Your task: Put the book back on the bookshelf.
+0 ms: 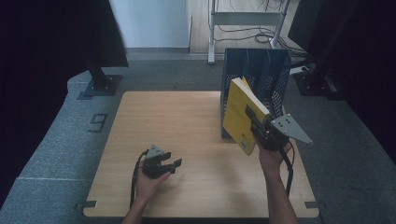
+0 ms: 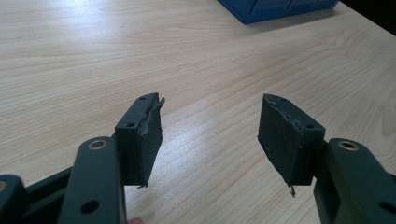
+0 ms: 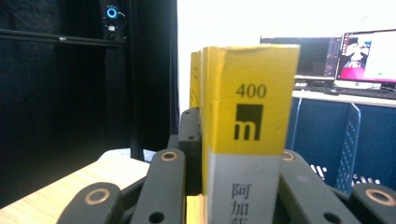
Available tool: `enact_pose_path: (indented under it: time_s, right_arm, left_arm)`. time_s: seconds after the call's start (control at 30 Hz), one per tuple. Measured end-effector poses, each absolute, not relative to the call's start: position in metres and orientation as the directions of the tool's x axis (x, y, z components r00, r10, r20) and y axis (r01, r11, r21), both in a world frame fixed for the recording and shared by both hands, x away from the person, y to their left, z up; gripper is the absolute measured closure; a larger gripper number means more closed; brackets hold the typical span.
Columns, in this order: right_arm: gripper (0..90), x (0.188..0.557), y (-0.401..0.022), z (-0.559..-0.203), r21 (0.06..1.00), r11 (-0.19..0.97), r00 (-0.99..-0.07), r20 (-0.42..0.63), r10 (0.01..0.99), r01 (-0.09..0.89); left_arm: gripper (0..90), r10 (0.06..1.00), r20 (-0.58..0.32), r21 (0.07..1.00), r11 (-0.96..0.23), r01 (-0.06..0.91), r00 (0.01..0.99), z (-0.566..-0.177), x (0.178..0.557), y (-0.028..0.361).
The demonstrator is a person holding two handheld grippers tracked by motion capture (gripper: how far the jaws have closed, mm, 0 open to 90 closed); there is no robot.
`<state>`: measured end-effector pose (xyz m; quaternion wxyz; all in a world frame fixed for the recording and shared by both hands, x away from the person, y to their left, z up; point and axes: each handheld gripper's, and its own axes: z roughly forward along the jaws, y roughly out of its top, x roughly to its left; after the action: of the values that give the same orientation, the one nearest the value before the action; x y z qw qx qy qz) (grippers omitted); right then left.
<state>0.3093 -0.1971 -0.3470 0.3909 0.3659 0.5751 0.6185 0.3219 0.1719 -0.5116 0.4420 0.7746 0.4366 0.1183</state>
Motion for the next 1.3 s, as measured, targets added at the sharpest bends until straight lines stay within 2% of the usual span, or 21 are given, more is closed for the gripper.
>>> enact_pose_path:
  time_s: [0.77,1.3]
  right_arm:
    - [74.8,0.332,-0.201,-0.331,0.997,-0.014,-0.366,-0.015,0.931,-0.076]
    - [74.7,0.359,-0.197,-0.333,0.998,-0.003,-0.343,-0.020,0.939,-0.066]
  left_arm:
    - [40.3,0.770,-0.209,0.795,-0.225,0.563,0.603,-0.513,0.321,0.171]
    - [40.2,0.768,-0.209,0.793,-0.229,0.564,0.605,-0.514,0.321,0.171]
